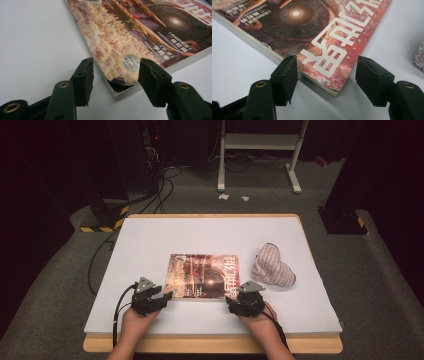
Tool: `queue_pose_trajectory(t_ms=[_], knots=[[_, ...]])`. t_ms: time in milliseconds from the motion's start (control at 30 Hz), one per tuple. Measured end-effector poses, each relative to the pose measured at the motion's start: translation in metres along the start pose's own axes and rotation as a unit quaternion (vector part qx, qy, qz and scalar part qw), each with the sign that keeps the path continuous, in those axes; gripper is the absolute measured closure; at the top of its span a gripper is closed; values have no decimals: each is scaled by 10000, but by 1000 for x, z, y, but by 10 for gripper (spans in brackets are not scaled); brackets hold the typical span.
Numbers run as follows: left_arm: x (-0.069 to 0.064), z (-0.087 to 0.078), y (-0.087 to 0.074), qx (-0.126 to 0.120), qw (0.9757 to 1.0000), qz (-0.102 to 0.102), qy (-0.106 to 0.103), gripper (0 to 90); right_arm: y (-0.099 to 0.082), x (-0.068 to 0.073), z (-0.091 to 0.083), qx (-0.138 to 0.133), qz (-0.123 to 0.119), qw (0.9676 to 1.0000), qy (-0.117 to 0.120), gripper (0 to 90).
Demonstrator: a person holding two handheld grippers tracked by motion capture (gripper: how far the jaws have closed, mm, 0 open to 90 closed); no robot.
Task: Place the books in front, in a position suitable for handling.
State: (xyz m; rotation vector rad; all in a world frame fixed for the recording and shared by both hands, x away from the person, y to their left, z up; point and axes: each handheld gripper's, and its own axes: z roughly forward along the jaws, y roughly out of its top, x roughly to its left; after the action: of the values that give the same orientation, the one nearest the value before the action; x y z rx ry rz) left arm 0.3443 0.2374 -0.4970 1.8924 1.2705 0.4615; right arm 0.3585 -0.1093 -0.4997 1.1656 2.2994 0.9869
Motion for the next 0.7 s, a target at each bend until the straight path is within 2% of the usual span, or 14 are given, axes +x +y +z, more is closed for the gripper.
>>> queue_pose_trajectory(t_ms=[200,267,500,700], knots=[[-1,1,0,-14,10000,29,-28,445,2,0,5,82,-64,9999,-122,361],[-1,2,1,-38,10000,47,-37,440,5,-2,7,94,-97,9996,-258,384],[0,2,4,-181,9998,80,-44,425,22,-25,29,38,347,9982,-493,416],[4,5,9,-223,9997,102,36,421,43,-40,52,19,452,9961,-762,444]])
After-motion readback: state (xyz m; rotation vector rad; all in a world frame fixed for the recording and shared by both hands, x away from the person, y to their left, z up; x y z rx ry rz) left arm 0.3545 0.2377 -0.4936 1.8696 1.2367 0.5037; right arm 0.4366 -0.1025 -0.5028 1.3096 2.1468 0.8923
